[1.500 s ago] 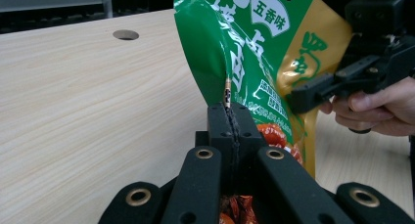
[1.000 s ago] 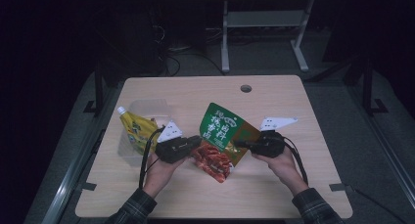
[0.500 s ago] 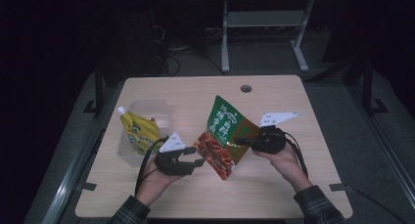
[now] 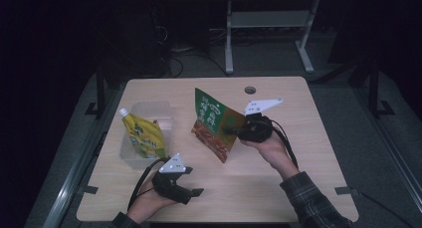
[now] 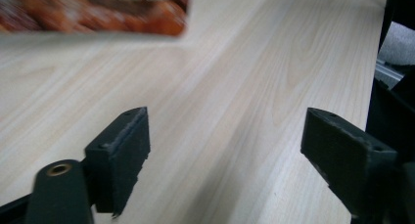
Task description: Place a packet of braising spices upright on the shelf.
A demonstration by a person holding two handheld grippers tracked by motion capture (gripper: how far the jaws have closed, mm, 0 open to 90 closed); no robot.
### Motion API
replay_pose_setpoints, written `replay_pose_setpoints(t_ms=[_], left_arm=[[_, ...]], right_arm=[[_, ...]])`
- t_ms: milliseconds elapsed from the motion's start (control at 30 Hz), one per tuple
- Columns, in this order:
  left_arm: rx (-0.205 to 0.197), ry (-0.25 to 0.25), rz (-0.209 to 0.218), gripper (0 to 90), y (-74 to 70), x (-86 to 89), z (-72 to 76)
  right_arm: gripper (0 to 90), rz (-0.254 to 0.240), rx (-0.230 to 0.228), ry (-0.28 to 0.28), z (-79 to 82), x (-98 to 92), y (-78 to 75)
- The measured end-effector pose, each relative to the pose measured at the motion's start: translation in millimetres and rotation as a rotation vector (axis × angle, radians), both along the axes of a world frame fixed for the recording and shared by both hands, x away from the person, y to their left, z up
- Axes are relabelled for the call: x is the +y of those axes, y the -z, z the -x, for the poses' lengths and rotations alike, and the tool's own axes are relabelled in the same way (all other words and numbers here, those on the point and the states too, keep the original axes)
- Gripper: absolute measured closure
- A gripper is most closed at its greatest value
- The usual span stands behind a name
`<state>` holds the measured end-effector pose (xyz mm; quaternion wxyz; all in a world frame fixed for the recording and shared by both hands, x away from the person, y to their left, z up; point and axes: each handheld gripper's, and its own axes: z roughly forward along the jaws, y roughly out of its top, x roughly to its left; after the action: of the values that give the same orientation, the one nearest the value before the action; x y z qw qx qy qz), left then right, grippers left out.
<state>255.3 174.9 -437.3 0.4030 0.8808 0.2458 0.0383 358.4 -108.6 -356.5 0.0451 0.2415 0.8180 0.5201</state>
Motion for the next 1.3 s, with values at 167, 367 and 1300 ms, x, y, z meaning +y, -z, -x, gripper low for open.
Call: replay_pose_setpoints(t_ms=[167,367,1300], left_arm=[[-0.004,0.005,-0.009,14.0,1.3,-2.6,1.4],[-0.001,0.014,-0.014,13.8,3.7,-4.6,2.3],[-0.002,0.039,-0.009,14.2,-0.6,-3.5,1.0]], right_arm=[[89.6,0.006,-0.019,-0.021,-19.1,21.2,-16.8],[89.6,0.011,-0.049,-0.046,-42.3,55.1,-37.2],[89.6,0.024,-0.072,-0.075,-100.5,169.3,-48.6]])
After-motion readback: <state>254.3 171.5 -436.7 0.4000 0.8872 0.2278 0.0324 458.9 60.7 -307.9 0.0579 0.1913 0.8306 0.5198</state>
